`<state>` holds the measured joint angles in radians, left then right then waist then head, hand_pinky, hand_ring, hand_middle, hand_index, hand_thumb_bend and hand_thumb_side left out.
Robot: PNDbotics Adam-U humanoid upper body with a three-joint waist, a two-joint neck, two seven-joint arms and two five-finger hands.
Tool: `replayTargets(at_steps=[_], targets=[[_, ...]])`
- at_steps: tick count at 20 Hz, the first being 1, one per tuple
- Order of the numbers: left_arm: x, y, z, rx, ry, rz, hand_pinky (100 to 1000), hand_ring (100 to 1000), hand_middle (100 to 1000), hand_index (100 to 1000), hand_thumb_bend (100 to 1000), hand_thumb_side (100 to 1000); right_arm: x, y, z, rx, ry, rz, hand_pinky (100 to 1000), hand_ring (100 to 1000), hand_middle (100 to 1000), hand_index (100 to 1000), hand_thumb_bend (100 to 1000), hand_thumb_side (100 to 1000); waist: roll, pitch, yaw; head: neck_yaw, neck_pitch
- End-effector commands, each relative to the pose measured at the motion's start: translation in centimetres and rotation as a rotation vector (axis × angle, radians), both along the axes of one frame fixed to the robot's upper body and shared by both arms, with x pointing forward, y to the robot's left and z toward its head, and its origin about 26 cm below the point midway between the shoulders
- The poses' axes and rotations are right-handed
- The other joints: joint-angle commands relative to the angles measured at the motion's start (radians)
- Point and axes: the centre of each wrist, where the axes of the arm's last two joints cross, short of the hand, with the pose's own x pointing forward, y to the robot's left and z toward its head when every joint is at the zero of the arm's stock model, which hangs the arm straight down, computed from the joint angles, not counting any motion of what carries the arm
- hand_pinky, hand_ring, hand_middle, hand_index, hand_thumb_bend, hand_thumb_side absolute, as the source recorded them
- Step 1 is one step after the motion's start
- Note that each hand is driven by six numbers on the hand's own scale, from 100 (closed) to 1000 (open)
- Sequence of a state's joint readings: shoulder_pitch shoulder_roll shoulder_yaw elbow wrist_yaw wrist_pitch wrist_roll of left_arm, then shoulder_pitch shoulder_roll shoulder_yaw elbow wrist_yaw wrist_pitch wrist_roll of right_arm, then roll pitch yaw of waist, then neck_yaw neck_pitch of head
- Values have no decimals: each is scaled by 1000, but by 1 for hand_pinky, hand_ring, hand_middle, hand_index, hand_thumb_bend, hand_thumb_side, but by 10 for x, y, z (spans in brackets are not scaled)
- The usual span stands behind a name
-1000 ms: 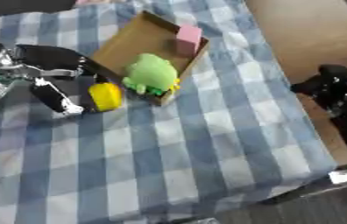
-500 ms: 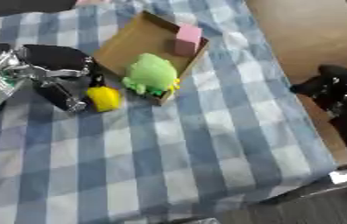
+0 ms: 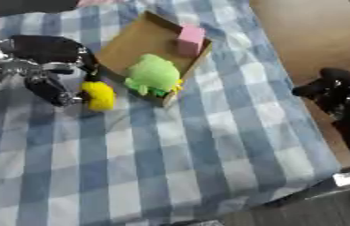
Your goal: Pick up objects on the table and place them in the box.
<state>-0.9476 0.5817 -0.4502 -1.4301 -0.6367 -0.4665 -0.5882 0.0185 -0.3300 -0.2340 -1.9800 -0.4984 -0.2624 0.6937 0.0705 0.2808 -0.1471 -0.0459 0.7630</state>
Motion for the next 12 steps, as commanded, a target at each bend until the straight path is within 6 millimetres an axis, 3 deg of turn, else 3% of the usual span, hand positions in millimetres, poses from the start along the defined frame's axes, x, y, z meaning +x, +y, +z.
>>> replayTargets(at_steps=[1,6,12], targets=[[-9,1,40,-74,-98,-8,814,635,488,626,100,164,-2,-2,9,-14,-33,4,908,802,727,897,100,528,-8,-22,1,-1,-11],[0,-21,55,-144,-136,-22,813,628,486,628,100,145,-2,-2,8,-12,-36,14,908,802,727,897,100,529,-14,-20,-8,9,-20],[28,-43,47,-223,-159,24,810,621,485,630,101,130,0,1,10,-13,-41,30,909,803,727,898,100,528,-15,-12,-23,28,-38]])
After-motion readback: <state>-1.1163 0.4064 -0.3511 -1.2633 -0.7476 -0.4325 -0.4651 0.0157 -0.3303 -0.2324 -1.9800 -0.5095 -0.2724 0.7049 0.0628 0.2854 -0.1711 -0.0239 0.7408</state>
